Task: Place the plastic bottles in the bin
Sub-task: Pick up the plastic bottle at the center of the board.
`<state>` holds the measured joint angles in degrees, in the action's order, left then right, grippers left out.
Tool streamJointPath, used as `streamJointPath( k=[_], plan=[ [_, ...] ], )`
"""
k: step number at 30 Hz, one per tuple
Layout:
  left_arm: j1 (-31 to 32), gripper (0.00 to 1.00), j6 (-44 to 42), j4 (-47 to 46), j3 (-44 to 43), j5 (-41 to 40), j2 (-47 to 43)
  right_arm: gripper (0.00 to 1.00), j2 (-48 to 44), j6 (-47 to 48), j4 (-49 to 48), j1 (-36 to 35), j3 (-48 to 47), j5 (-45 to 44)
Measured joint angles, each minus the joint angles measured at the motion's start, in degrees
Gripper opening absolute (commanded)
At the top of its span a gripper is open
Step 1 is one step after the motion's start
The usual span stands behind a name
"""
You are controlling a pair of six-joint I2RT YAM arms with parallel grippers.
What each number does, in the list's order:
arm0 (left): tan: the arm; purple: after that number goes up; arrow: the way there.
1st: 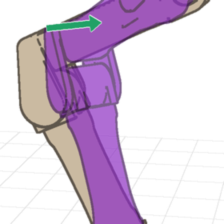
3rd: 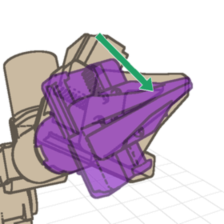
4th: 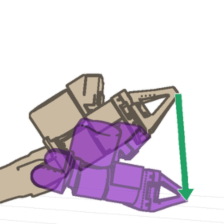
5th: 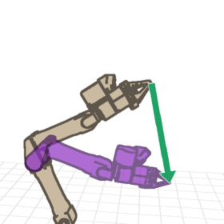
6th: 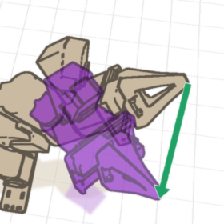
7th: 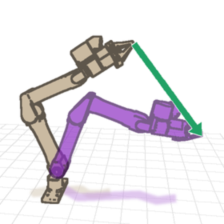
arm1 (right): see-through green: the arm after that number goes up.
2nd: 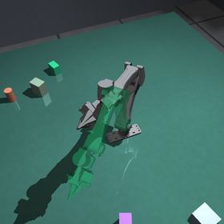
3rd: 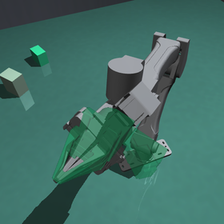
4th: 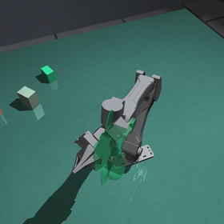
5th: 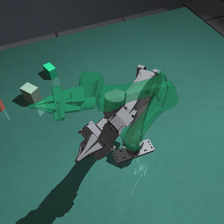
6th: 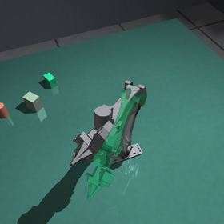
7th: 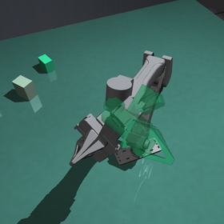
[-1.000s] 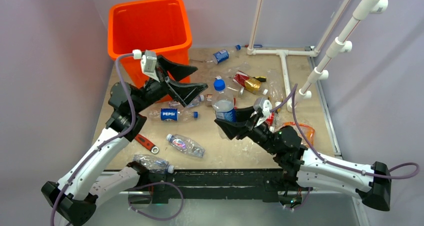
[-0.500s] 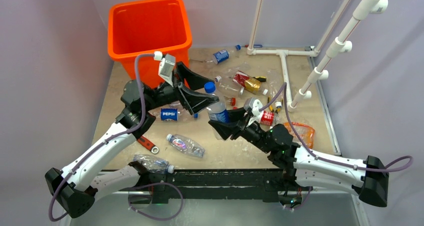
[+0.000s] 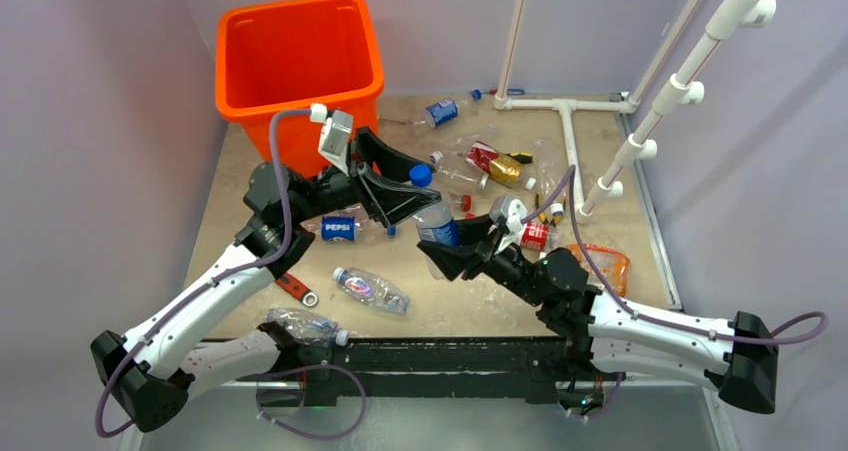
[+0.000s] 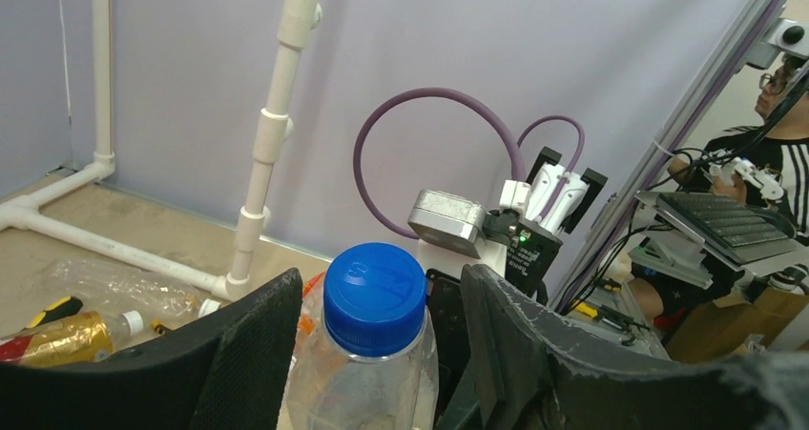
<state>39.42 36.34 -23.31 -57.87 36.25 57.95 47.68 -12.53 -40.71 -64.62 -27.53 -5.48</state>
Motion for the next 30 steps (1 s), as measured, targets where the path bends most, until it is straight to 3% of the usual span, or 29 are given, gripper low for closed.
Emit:
streamJointPath(
  k=[3,7,12,13,14,17,18,24,30],
  plan=[
    [0.04,0.56,0.81,-1.31,0.0,0.04,0.15,0.34,-0.13,0.0,-0.04,0.0,0.0,0.0],
    [0.04,0.36,2.05,-2.93,0.0,0.39,0.31,0.34,-0.13,0.02,-0.04,0.0,0.02,-0.09],
    [0.0,0.0,2.03,-3.67,0.0,0.31,0.33,0.35,-0.22,0.2,-0.37,-0.22,0.13,0.02],
    [0.0,0.0,2.14,-3.69,0.0,0.37,0.35,0.36,-0.22,0.2,-0.42,-0.22,0.13,0.02],
    [0.0,0.0,2.12,-3.69,0.0,0.37,0.37,0.45,-0.22,0.2,-0.44,-0.24,0.15,0.04],
    [0.0,0.0,2.03,-3.52,0.0,0.33,0.39,0.94,-0.28,0.07,-0.11,-0.24,0.17,0.07],
    [0.0,0.0,1.9,-3.19,0.0,0.17,0.39,0.98,-0.44,-0.24,0.46,-0.26,0.13,0.22],
    [0.17,0.0,-3.34,3.93,-3.32,-3.96,0.31,0.99,-2.49,-1.86,9.64,-0.24,-1.51,0.55],
    [1.14,0.0,-11.21,12.24,-10.78,-16.55,-1.86,0.99,-13.11,-2.49,19.19,0.04,-4.76,-0.13]
  ],
)
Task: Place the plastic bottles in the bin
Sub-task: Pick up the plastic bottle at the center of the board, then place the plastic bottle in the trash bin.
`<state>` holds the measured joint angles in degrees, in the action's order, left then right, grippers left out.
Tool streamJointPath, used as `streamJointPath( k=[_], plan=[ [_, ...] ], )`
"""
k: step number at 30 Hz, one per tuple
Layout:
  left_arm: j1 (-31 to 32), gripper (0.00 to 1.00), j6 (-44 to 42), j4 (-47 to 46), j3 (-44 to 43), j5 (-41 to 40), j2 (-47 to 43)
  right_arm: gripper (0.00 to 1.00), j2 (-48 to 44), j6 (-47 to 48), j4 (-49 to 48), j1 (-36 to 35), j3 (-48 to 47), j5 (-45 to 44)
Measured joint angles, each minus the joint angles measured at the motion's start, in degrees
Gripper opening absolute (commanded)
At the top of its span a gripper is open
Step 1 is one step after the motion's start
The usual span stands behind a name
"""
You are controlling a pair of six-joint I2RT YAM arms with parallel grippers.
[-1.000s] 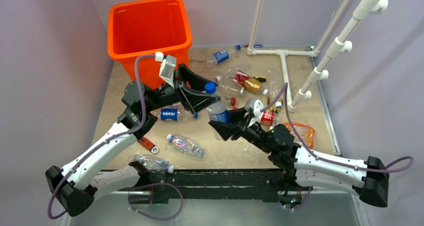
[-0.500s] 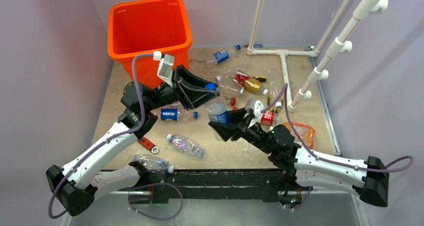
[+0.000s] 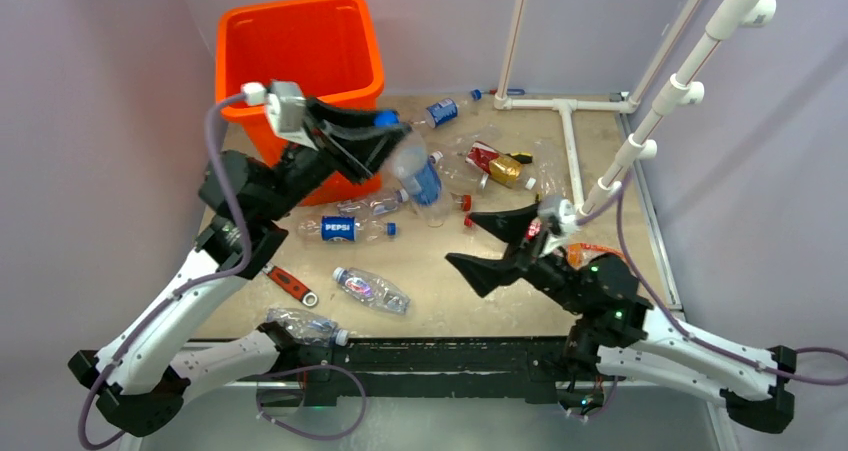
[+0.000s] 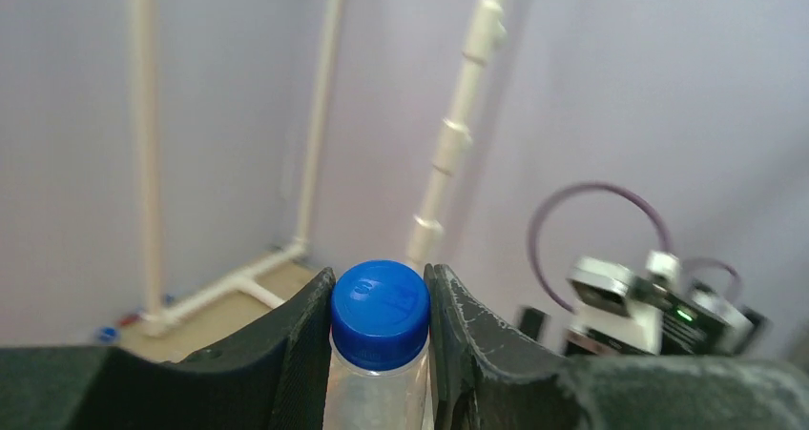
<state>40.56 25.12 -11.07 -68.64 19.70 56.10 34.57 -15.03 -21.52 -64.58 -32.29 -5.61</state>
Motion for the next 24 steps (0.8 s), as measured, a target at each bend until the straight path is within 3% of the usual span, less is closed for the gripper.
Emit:
streamJointPath(
  k=[6,13,18,24],
  plan=[
    [-0.55,0.0,-11.15,-0.02,-11.17,-21.62,1.55,0.99,-9.62,-2.93,4.44,0.0,0.46,-4.13],
    [-0.79,0.0,-26.01,-5.35,-31.54,-40.26,16.28,0.99,-7.76,-6.19,7.34,-0.02,4.72,-7.06],
    [-2.1,0.0,-35.89,-11.15,-36.17,-48.92,26.69,0.99,-2.82,-8.02,8.22,-0.02,4.72,-8.07],
    [-11.28,0.0,-39.3,-10.86,-37.09,-56.96,35.43,0.99,2.25,-11.56,8.76,-0.02,5.07,-10.43]
  ],
)
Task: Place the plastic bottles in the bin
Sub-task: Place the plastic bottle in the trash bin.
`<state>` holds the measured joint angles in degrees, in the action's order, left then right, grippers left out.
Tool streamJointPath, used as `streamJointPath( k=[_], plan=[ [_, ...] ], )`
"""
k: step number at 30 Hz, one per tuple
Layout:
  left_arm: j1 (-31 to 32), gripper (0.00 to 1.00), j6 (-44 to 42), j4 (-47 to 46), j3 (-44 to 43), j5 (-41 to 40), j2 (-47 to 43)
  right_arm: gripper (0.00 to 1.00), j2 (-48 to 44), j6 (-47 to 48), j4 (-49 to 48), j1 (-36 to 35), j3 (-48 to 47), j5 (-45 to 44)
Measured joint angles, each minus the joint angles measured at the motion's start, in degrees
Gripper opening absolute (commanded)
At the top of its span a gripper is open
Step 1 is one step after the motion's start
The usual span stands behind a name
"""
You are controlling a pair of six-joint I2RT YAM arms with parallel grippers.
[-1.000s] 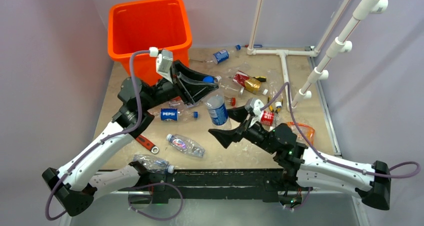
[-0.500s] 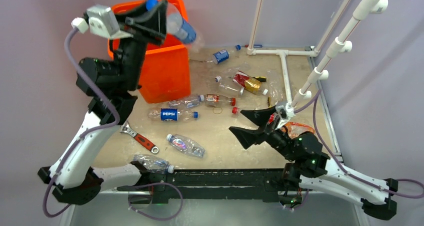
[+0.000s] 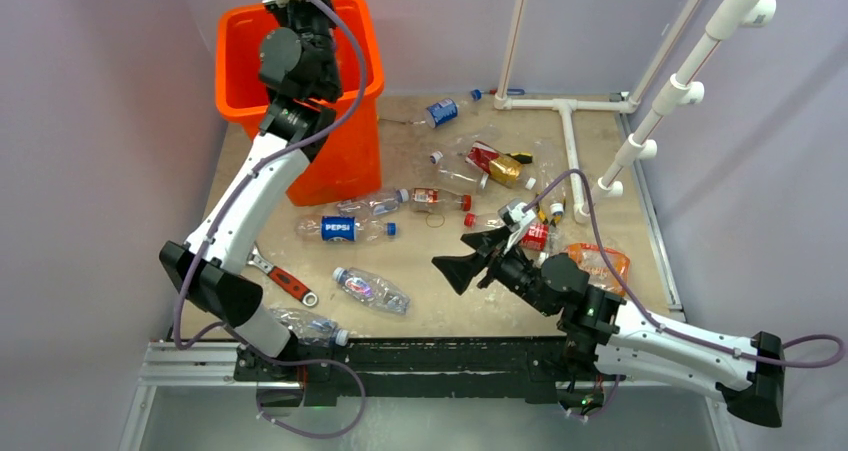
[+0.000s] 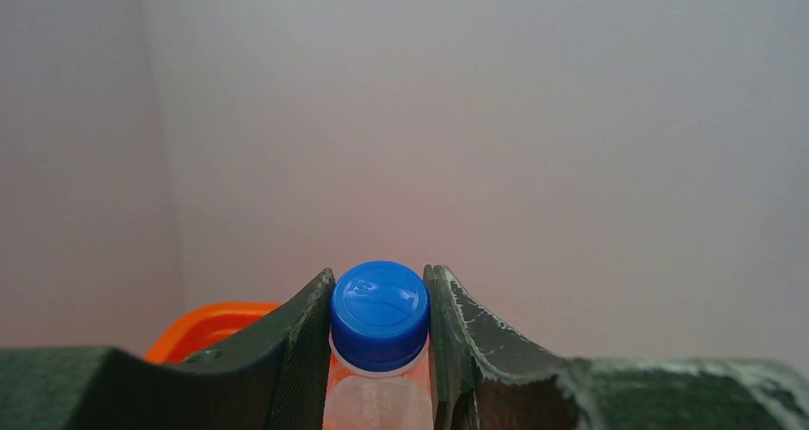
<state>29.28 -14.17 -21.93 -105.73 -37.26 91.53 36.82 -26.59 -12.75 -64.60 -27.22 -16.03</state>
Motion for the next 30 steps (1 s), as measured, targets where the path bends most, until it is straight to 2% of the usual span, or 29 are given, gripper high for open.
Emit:
streamJointPath(
  k=[4,12,17,18,19,22,24,25,26,30],
  plan=[
    [-3.82,0.0,-0.2,-0.15,1.92,-3.82,0.15,0.99,0.39,-0.9,-0.09,0.0,2.32,-0.59],
    [-3.52,0.0,-0.17,-2.36,9.27,-4.59,-1.88,0.99,2.1,-0.83,0.72,0.0,2.89,-1.18],
    [-4.15,0.0,1.88,1.86,10.51,-4.15,0.39,0.99,2.23,-0.87,3.43,0.0,2.82,-1.53],
    [-4.22,0.06,2.75,3.08,10.51,-3.87,0.83,0.99,1.86,-0.87,3.78,0.0,2.82,-1.55],
    [-4.28,0.19,3.15,4.09,10.51,-3.56,1.14,0.99,1.27,-0.87,4.2,0.0,2.82,-1.6],
    [-4.42,0.69,4.83,7.13,10.51,-2.38,1.7,0.99,-0.61,-0.87,4.9,0.0,2.82,-1.99],
    [-4.42,0.88,5.99,8.83,10.36,-1.62,1.7,0.99,-1.44,-0.85,5.14,0.0,2.82,-2.43],
    [-4.42,0.95,6.27,9.4,10.19,-1.33,1.7,0.99,-1.66,-0.83,5.2,0.0,2.82,-2.51],
    [-4.42,0.98,6.97,10.21,9.84,-1.05,1.68,0.99,-1.66,-0.85,5.29,0.0,2.82,-2.54],
    [-4.42,0.99,9.44,13.35,8.9,-0.11,0.68,0.99,-1.25,-0.9,5.62,0.0,2.82,-3.04]
  ],
)
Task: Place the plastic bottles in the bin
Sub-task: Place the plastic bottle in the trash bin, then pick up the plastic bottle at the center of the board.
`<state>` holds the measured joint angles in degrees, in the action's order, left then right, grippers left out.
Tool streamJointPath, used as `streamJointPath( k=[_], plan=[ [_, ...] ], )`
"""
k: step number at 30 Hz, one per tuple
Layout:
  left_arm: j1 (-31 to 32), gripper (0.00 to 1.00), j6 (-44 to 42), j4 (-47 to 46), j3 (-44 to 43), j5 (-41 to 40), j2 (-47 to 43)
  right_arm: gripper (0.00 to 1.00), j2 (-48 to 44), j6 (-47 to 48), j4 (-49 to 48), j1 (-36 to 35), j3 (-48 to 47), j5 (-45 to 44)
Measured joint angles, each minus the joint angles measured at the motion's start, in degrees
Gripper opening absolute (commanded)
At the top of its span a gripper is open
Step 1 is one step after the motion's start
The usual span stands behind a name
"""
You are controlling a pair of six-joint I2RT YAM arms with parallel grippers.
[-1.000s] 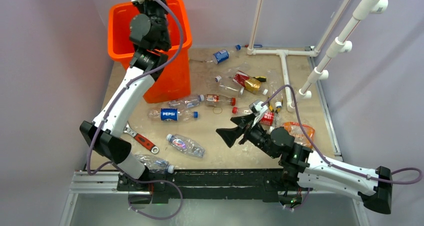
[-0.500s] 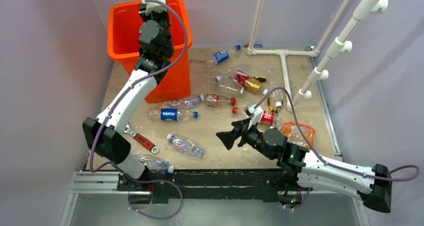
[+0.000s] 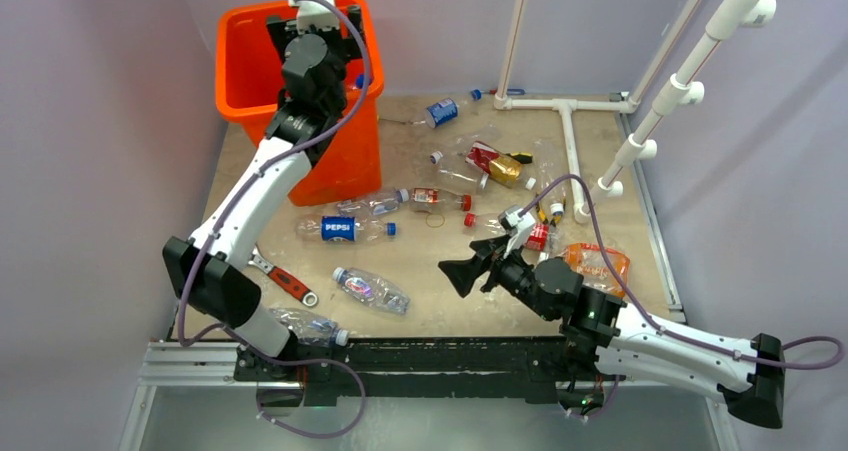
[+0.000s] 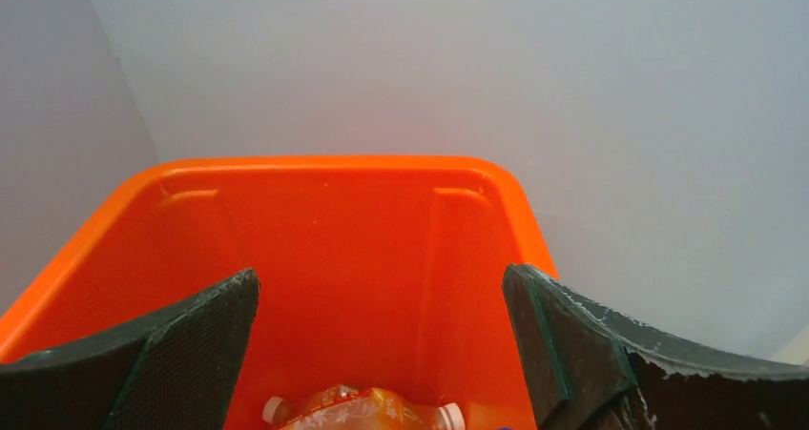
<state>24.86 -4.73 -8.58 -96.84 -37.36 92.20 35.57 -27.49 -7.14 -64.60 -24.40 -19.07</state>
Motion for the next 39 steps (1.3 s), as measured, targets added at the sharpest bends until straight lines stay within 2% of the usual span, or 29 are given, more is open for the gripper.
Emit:
streamJointPath(
  k=[4,8,12,17,22,26,29,33,39],
  plan=[
    [0.0,0.99,5.14,3.87,0.0,3.26,-4.7,0.99,0.02,-1.05,0.37,0.0,0.0,-2.82],
    [0.0,0.99,12.26,8.44,0.02,11.78,-13.81,0.99,-1.57,-0.98,0.22,0.0,0.0,-5.46],
    [-0.02,0.99,19.06,13.42,0.72,24.83,-23.76,0.99,-1.79,0.35,-0.2,0.0,0.0,-4.61],
    [-0.02,0.99,26.86,13.53,11.08,46.62,-33.88,0.98,2.12,2.49,-1.27,0.0,-0.02,-1.75],
    [1.14,0.99,31.23,13.0,21.05,60.33,-36.33,0.97,7.43,4.72,-2.47,0.0,-0.09,2.01],
    [3.65,0.99,31.15,13.38,28.7,63.58,-35.91,0.95,9.9,6.25,-4.87,0.0,-0.24,4.59],
    [7.56,0.99,30.34,13.31,35.08,62.95,-35.98,0.93,13.73,7.26,-6.03,0.0,-1.49,6.27],
    [12.41,0.99,27.8,13.55,42.69,59.56,-37.57,0.91,18.58,7.91,-6.99,0.0,-2.25,7.78],
    [12.81,0.99,25.83,12.57,49.68,51.36,-44.74,0.87,24.28,8.31,-8.44,0.0,-2.25,9.73]
  ],
)
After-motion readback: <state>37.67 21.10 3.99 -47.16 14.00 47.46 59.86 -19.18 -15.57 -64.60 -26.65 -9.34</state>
